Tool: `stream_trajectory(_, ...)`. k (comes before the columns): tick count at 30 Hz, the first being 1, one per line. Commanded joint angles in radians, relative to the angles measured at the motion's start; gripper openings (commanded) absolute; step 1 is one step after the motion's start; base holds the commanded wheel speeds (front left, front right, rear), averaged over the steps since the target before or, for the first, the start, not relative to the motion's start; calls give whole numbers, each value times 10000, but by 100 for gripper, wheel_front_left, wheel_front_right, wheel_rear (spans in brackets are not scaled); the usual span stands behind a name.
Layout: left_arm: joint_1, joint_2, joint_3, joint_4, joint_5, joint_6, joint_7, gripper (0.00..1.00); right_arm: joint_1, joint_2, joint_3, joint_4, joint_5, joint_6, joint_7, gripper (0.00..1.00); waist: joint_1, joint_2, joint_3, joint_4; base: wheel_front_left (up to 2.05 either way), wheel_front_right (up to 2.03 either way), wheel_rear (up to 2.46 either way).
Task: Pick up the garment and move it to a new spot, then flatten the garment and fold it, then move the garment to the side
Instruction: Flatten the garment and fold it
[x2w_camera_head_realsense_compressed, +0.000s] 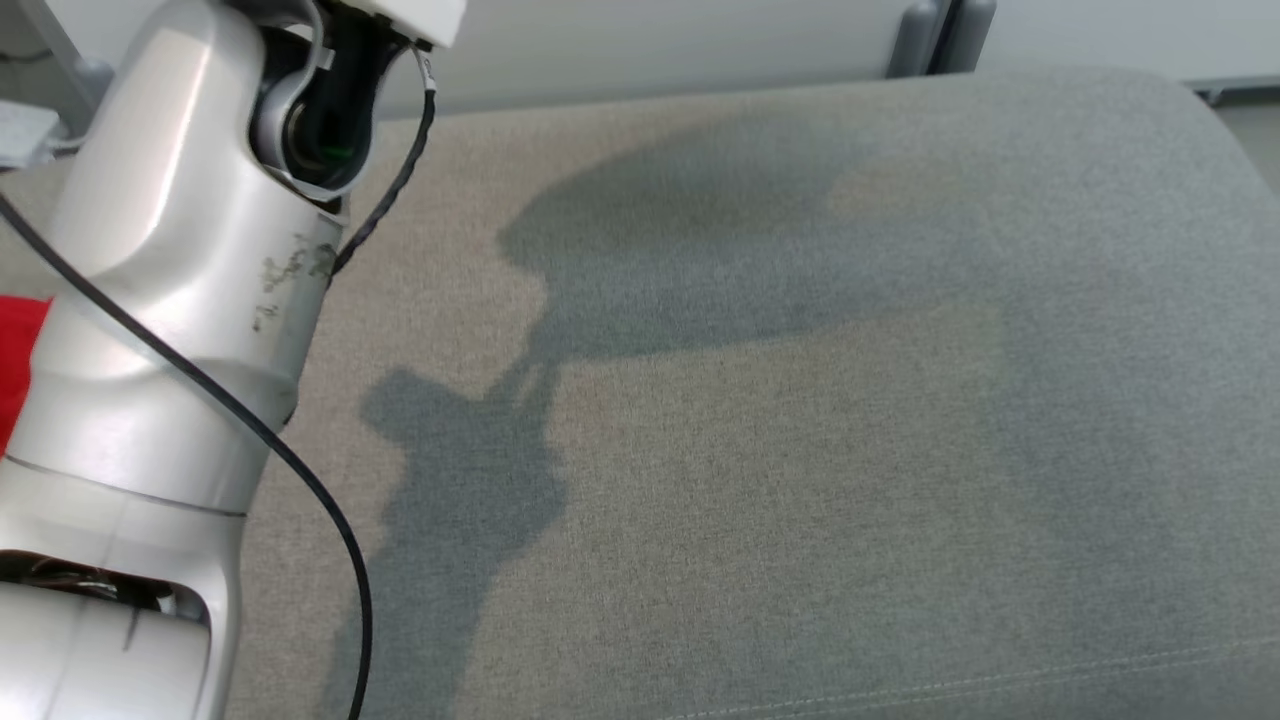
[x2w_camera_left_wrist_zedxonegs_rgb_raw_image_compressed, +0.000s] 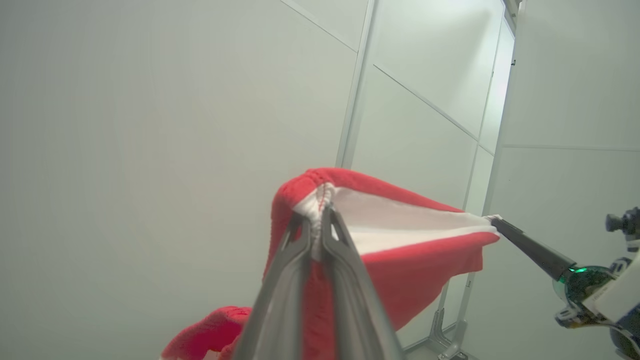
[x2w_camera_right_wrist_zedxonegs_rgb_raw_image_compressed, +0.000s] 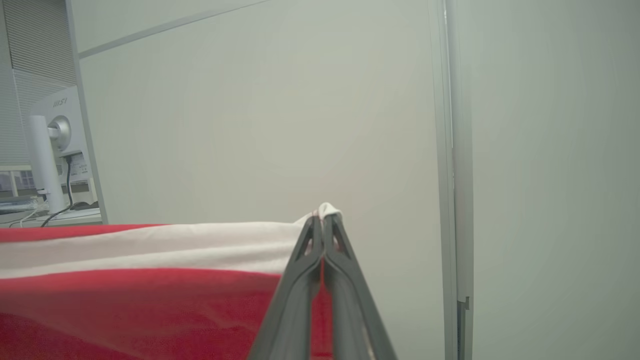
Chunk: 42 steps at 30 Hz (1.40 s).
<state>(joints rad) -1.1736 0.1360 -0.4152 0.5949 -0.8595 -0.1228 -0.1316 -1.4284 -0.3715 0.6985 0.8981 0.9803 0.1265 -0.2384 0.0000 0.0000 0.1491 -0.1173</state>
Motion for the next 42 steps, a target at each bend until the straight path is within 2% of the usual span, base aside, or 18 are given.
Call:
stream_trajectory(1,-40,335,-59,206,30,-52,-188,0,415,142,274,140,-127,42,-82,0,0,0,364,-35,0,0,0)
stream_trajectory(4,658,321,-1228,258,-466,-71,-467,0,1101,119,1031,520,-259,42,28,0,0,0,653,-114,0,0,0)
stream_trajectory(9,2263,693,-3078,564,-1161,-75,-959,0,2639,224,1647,943,252,42,220,0,0,0,1249,-329,0,0,0)
stream_trajectory(15,3907,641,-3968,1644,-2133,-77,-1229,0,4409,607,1986,1240,972,42,125,0,0,0,1383,-602,0,0,0)
stream_trajectory(22,4879,788,-4819,879,-2139,-77,-1294,0,5923,-347,2282,683,1149,42,-149,0,0,0,908,-151,0,0,0)
stream_trajectory(29,5859,1121,-5359,209,-1129,-78,-1299,0,7149,-1115,1887,-125,548,42,-228,0,0,0,422,107,0,0,0)
stream_trajectory(42,6464,1554,-6590,49,-559,-78,-1300,0,9460,-1162,207,-1208,-670,42,-232,0,0,0,46,110,0,0,0)
